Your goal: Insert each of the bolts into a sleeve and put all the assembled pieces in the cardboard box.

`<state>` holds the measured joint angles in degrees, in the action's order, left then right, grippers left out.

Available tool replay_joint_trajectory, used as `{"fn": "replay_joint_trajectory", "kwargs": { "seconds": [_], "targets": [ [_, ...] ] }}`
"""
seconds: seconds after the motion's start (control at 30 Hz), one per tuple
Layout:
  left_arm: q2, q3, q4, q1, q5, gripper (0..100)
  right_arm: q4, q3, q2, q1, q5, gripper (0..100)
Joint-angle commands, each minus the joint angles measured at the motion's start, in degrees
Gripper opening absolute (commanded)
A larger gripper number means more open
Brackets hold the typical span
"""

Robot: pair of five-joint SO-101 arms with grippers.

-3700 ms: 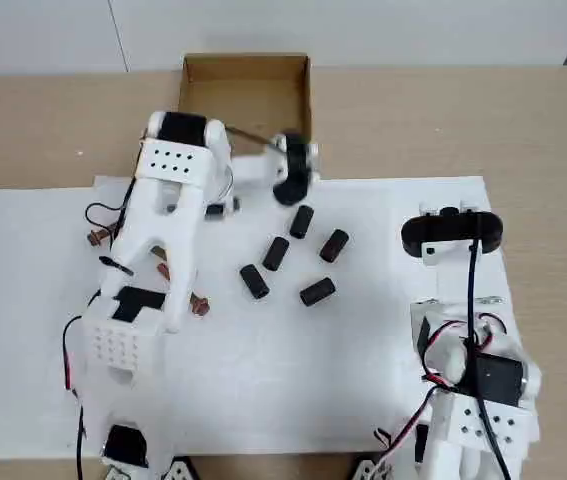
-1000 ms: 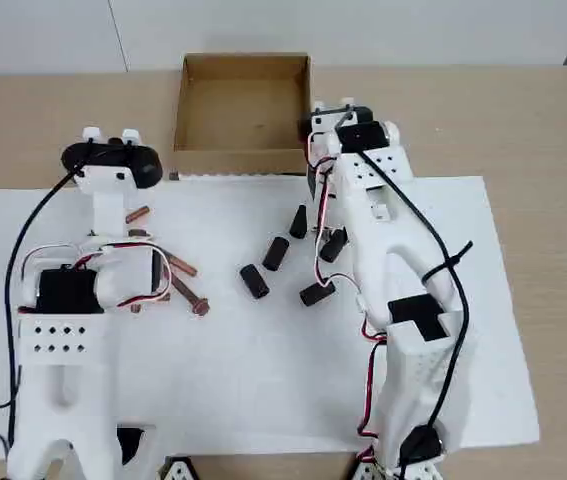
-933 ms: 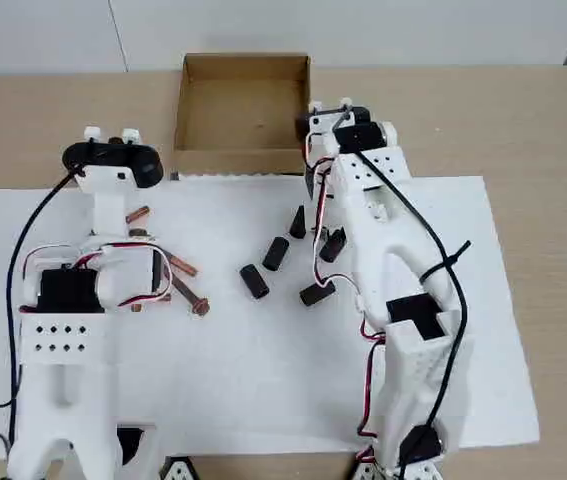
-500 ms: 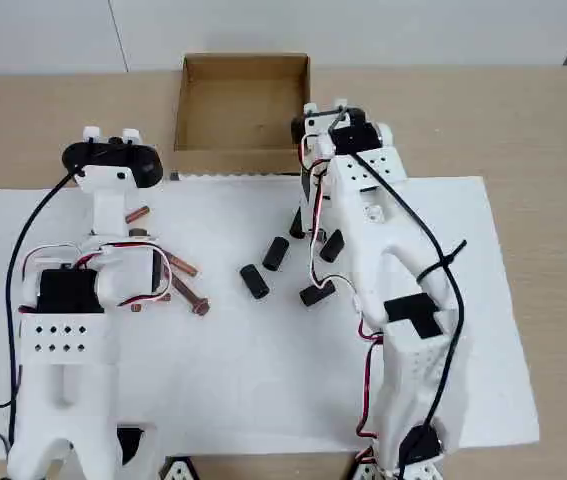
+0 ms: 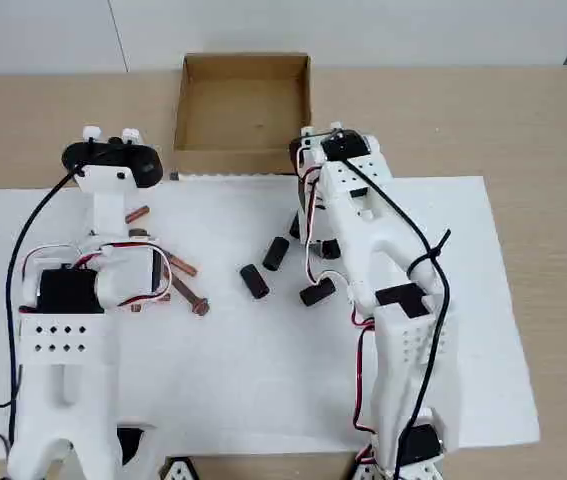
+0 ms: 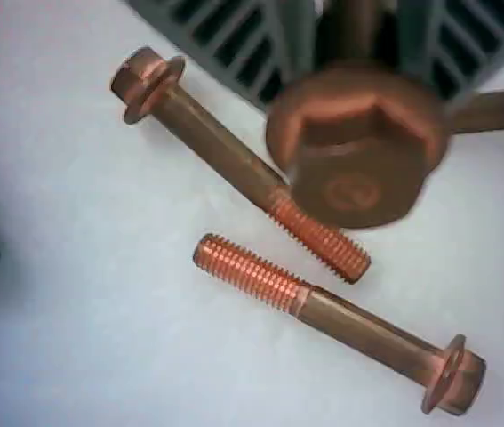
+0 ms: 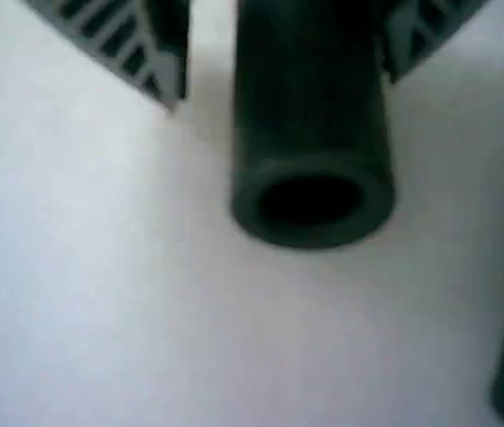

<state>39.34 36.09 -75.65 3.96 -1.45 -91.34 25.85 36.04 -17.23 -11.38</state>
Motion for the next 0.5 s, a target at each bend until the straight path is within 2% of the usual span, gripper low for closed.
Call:
{"fn": "replay_joint_trajectory", "kwargs": {
  "seconds": [0.0,0.1,0.47],
  "targets": [
    [1.7,-0.2,1.0,0.1,0.4,1,0.5,1.9,0.0,0.2,-1.3,12.1],
    [1.7,-0.2,1.0,0.1,0.4,1,0.5,1.9,0.0,0.2,-1.1,3.4],
    [1.7,2.2,1.3,0.0,0.4,1,-1.1,4.6,-0.7,0.2,0.3,1.2]
  ]
}}
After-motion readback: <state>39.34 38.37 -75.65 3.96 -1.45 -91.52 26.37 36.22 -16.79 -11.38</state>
